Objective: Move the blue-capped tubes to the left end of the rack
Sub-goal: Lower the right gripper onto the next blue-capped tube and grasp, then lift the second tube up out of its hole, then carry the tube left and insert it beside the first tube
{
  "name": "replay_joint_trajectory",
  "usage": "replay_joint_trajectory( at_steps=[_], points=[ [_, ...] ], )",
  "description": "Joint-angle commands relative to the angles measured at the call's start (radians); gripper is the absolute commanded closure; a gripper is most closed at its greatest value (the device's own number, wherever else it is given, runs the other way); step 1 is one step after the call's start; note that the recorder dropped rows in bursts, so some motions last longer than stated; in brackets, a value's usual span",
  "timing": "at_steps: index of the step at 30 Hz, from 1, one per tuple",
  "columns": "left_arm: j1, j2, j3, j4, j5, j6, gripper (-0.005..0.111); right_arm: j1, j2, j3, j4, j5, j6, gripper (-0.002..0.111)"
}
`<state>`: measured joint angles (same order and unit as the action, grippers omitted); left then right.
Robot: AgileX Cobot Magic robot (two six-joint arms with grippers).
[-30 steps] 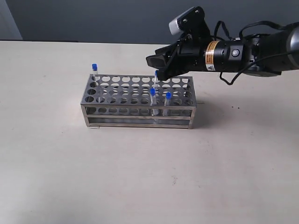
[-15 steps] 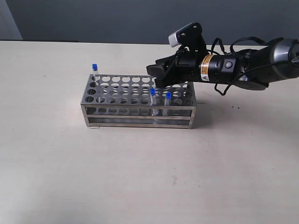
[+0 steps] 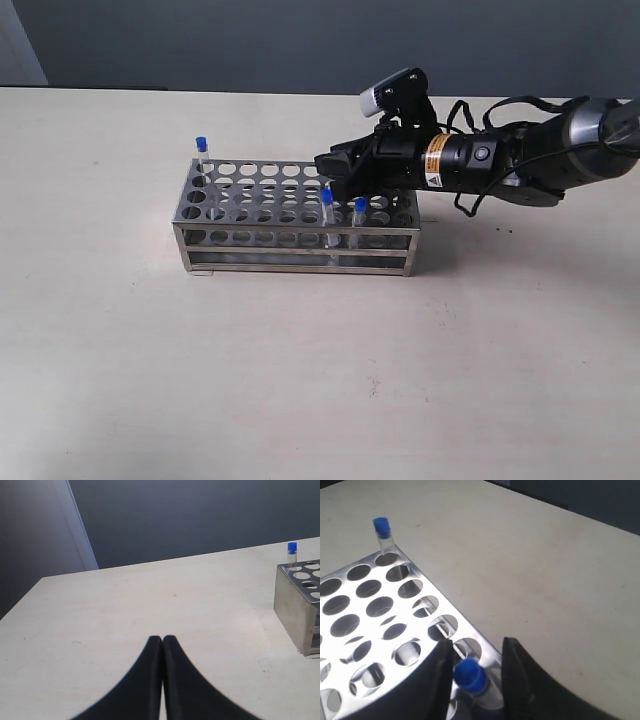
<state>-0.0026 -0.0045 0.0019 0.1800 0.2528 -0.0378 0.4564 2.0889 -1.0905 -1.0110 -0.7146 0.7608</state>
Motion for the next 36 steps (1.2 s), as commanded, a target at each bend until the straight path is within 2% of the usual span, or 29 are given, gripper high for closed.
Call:
replay_joint_trajectory(
  at_steps=[1, 2, 7, 19, 25, 36],
  points=[
    [-0.007, 0.004, -0.002, -0.002, -0.013, -0.003, 0.106, -0.007, -0.002, 0.003, 0.014, 0.014, -0.006, 0.104],
    [-0.007, 0.004, -0.002, -0.002, -0.013, -0.003, 0.106, -0.007, -0.002, 0.003, 0.014, 0.015, -0.006, 0.108],
    [-0.007, 0.004, -0.002, -0.002, -0.013, -0.003, 0.106, -0.007, -0.015, -0.001, 0.012, 0.022, -0.001, 0.108],
    [-0.007, 0.004, -0.002, -0.002, -0.013, -0.003, 0.106, 0.008, -0.209, -0.041, -0.017, 0.052, -0.001, 0.108],
    [-0.007, 0.004, -0.002, -0.002, -0.013, -0.003, 0.106, 0.095, -0.190, -0.136, -0.019, 0.066, 0.001, 0.108],
    [-0.007, 0.004, -0.002, -0.002, -0.013, -0.003, 0.106, 0.280, -0.074, -0.267, -0.062, 0.203, 0.020, 0.108]
  ],
)
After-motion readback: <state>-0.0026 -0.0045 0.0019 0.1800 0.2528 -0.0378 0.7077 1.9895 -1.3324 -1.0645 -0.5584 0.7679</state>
